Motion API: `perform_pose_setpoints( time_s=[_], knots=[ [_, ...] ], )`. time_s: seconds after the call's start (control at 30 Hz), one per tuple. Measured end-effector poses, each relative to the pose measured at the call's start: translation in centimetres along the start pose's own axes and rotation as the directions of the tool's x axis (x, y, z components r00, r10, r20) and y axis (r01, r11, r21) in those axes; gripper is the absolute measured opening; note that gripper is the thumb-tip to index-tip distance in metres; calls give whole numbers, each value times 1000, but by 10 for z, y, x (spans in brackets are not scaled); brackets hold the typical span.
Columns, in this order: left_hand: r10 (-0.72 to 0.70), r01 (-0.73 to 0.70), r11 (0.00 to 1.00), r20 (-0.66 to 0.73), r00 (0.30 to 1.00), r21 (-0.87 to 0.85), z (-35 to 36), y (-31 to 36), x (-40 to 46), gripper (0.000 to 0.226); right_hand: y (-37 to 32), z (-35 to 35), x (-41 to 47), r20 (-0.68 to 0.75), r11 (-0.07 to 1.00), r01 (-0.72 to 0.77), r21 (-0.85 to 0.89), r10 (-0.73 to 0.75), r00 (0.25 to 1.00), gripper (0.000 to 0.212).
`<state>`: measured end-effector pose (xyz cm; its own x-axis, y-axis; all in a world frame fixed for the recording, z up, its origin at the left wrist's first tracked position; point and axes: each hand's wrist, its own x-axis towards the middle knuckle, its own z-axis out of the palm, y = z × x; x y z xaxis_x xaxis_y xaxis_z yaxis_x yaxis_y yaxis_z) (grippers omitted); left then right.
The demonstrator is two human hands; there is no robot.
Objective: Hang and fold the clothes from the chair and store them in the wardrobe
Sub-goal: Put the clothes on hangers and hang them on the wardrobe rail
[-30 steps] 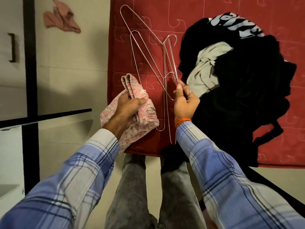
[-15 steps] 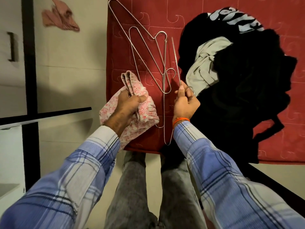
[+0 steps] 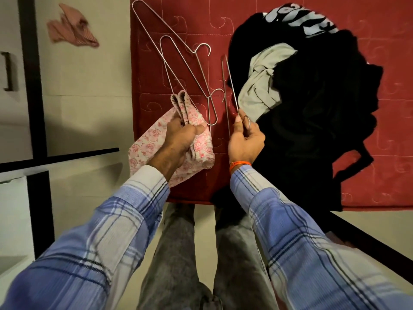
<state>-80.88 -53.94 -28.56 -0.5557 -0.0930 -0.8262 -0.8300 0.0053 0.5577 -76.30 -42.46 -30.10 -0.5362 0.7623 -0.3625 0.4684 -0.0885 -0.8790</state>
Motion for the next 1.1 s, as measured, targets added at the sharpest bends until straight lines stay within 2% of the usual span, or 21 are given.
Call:
perform_pose_setpoints(
  time_s=[0.1, 0.23, 0.4, 0.57, 0.67, 0.83, 0.97, 1.1],
  knots=[
    [3, -3, 999, 7, 1000, 43, 10, -4, -4, 42, -4, -8, 3, 29, 1000, 5, 27, -6, 1000, 23],
    [-17, 18, 998, -18, 1000, 58, 12, -7, -11, 40, -4, -18, 10, 98, 995, -83, 54, 77, 992, 19],
    [-10, 10, 1000, -54, 998, -10, 4, 5, -28, 23, -14, -22, 12, 245, 987, -142, 71, 121, 962, 24],
    [44, -60, 993, -150, 988, -102, -23, 23, -64, 23, -45, -22, -6, 411, 993, -110, 31, 87, 907, 16],
    [71, -111, 979, -227, 971, -171, -44, 32, -99, 28, -70, -19, -25, 533, 996, -89, -17, 84, 842, 17],
    [67, -185, 934, -360, 930, -305, -93, 30, -155, 39, -109, -5, -72, 674, 995, 71, -72, -4, 738, 22],
    [40, -257, 882, -482, 875, -395, -133, 19, -207, 35, -136, 7, -124, 767, 976, 213, -42, -105, 633, 39],
    [19, -330, 826, -563, 826, -457, -179, -2, -250, 32, -151, 17, -183, 864, 956, 289, -55, -100, 493, 24]
  ],
)
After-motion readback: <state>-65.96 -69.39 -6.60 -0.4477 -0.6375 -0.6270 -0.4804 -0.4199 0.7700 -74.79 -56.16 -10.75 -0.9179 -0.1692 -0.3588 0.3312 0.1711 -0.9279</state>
